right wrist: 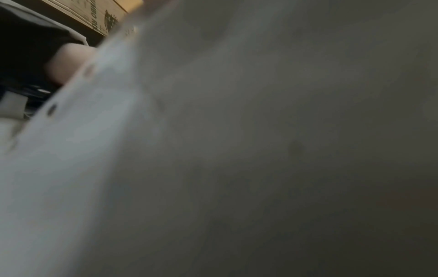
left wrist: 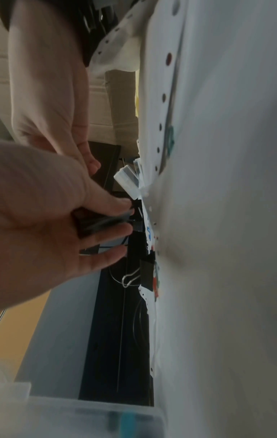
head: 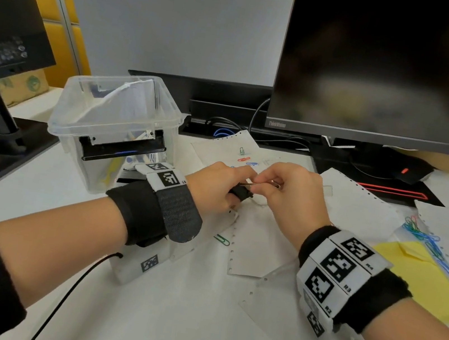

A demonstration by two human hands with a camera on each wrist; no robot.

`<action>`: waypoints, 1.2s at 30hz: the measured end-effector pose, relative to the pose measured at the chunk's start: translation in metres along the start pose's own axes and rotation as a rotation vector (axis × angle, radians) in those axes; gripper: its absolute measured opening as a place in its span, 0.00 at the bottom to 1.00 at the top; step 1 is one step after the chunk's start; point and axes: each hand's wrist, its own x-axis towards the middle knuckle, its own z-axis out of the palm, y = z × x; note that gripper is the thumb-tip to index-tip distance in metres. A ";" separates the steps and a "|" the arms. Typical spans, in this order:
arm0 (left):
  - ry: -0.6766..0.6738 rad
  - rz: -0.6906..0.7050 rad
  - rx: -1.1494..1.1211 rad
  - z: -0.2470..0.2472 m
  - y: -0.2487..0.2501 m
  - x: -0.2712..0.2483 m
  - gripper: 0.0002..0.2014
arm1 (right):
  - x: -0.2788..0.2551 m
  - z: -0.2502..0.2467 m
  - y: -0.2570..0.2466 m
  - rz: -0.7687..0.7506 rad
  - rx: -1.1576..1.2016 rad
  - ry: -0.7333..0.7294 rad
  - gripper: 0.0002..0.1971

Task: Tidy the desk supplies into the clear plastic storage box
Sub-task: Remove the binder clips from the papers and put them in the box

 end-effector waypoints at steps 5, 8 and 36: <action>0.066 0.082 -0.077 -0.009 -0.004 -0.005 0.36 | -0.003 -0.002 -0.004 -0.118 0.098 0.101 0.02; 0.142 -0.076 -0.031 -0.006 -0.015 0.004 0.38 | -0.001 -0.004 -0.003 -0.100 0.131 0.196 0.03; 0.446 0.062 -0.163 0.000 0.000 0.003 0.12 | -0.008 0.002 -0.010 0.155 0.041 -0.255 0.20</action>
